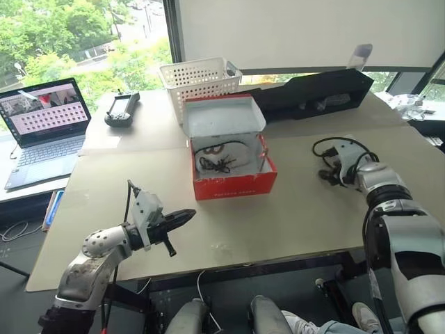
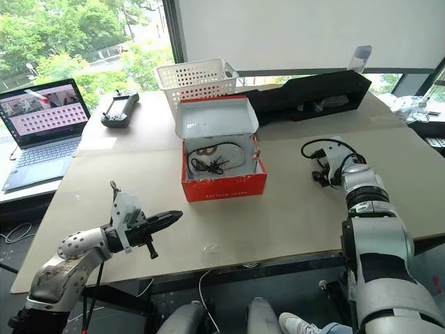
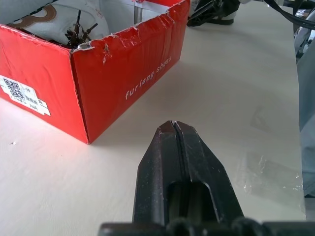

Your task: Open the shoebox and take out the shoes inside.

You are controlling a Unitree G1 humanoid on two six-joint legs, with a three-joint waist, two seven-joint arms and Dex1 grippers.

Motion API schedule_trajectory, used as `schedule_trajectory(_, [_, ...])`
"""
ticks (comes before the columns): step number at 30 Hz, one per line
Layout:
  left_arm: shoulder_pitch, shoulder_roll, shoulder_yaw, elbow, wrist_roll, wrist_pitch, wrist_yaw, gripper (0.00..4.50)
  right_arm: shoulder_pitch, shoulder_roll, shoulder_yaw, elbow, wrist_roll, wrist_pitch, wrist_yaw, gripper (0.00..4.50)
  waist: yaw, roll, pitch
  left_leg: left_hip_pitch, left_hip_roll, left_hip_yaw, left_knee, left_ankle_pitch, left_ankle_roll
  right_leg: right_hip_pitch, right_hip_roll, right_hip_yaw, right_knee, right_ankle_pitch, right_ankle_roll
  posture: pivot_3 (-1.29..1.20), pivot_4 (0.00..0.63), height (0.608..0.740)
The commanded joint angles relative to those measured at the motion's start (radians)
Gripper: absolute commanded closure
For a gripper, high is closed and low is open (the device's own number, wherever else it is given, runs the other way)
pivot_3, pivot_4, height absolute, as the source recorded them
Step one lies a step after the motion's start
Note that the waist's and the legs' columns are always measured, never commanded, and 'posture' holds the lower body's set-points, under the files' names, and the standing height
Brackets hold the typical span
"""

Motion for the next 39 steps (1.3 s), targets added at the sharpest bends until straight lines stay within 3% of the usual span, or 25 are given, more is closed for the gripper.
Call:
schedule_trajectory(1, [-0.014,0.000,0.003,-0.027,0.002,-0.015,0.002,4.50,-0.049,-0.038,0.025,-0.049,-0.021,-0.008,0.015,1.08,0.001,0.001,0.000,0.000,0.000,0.000,0.000,0.000,0.000,0.000,0.000,0.000,0.000,0.000,0.000,0.00,0.150,0.738])
schedule_trajectory(4, [-0.010,0.005,0.009,-0.034,0.000,-0.010,0.004,4.50,-0.115,-0.111,0.087,-0.162,-0.067,-0.015,0.122,1.08,0.004,0.008,0.005,-0.003,-0.001,0.000,0.000,0.000,0.000,-0.003,-0.001,0.000,0.000,0.000,0.000,0.00,0.150,0.738])
schedule_trajectory(6, [-0.006,0.007,0.012,-0.037,-0.001,-0.008,0.006,4.50,-0.129,-0.152,0.106,-0.293,-0.058,0.019,0.242,1.08,0.005,0.015,0.009,-0.012,-0.003,0.001,0.000,0.000,0.000,-0.014,-0.003,0.000,0.002,0.001,0.001,0.00,0.150,0.738])
schedule_trajectory(10, [0.000,0.008,0.013,-0.043,-0.001,-0.005,0.008,4.50,-0.071,-0.197,0.116,-0.646,-0.002,0.159,0.423,1.08,0.007,0.016,0.009,-0.016,-0.001,0.001,0.000,0.000,0.000,-0.020,0.000,-0.001,0.003,0.004,0.004,0.00,0.150,0.738])
schedule_trajectory(15, [-0.005,0.008,0.010,-0.046,0.000,0.001,0.016,4.50,-0.040,-0.130,0.110,-1.016,0.097,0.384,0.493,1.08,0.012,0.016,0.009,-0.016,0.004,0.001,0.000,-0.002,-0.003,-0.020,0.001,-0.002,0.003,0.002,0.001,0.00,0.150,0.738])
schedule_trajectory(19, [-0.005,0.011,0.008,-0.047,0.000,0.005,0.017,4.50,0.038,-0.015,0.210,-1.258,0.132,0.454,0.508,1.08,0.019,0.016,0.009,-0.016,0.006,0.001,0.002,-0.003,-0.004,-0.020,0.001,-0.002,0.003,0.002,0.001,0.00,0.150,0.738])
schedule_trajectory(20, [-0.005,0.012,0.008,-0.048,-0.001,0.006,0.018,4.50,0.058,0.012,0.235,-1.282,0.129,0.463,0.496,0.83,0.022,0.016,0.009,-0.016,0.007,0.001,0.002,-0.003,-0.004,-0.020,0.001,-0.002,0.003,0.003,0.001,0.00,0.150,0.738])
schedule_trajectory(24, [-0.004,0.013,0.008,-0.049,0.000,0.008,0.022,4.50,0.121,0.062,0.336,-1.269,0.059,0.371,0.438,0.08,0.039,0.015,0.009,-0.017,0.007,0.001,0.005,-0.004,-0.005,-0.019,0.002,-0.005,0.003,0.003,0.000,0.00,0.150,0.738])
schedule_trajectory(31, [-0.001,0.013,0.007,-0.052,-0.001,0.011,0.029,4.50,0.090,0.124,0.501,-1.011,-0.166,0.026,0.199,0.08,0.052,0.015,0.009,-0.018,0.006,0.001,0.010,-0.004,-0.005,-0.019,0.004,-0.006,0.002,0.008,-0.001,0.00,0.150,0.738])
schedule_trajectory(39, [0.011,0.018,0.014,-0.063,-0.003,0.014,0.036,4.50,0.018,0.253,0.576,-0.663,-0.291,-0.227,0.042,0.08,0.038,0.015,0.009,-0.018,0.007,0.003,0.009,-0.004,-0.006,-0.019,0.008,-0.004,0.002,0.010,-0.006,0.00,0.150,0.738])
